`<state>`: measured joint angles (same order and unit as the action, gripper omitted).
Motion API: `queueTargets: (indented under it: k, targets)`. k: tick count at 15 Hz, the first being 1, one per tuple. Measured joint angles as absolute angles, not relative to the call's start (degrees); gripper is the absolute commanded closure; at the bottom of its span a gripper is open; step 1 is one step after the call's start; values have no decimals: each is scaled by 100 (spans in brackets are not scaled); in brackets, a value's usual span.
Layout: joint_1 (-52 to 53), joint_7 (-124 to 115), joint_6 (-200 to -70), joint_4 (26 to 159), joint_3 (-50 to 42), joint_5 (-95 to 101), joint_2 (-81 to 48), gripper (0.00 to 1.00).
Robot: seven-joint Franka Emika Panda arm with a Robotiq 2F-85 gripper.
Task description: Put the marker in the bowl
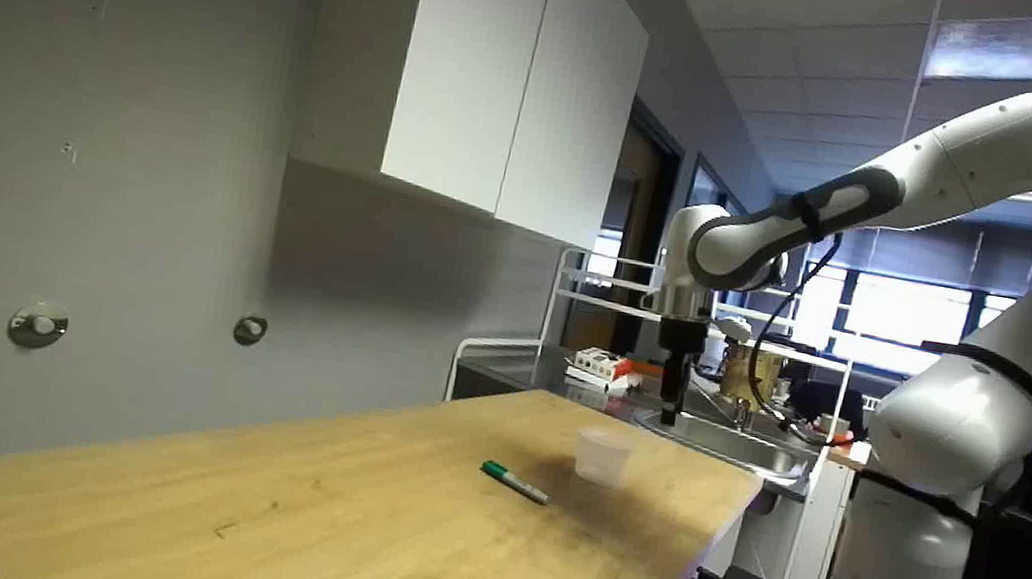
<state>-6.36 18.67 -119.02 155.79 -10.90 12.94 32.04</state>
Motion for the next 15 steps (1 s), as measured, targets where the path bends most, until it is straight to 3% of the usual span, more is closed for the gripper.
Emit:
queueTargets:
  k: [15]
  targets:
    - [-629, 1839, -11976, 15563, -1082, 1285, 3102, 0]
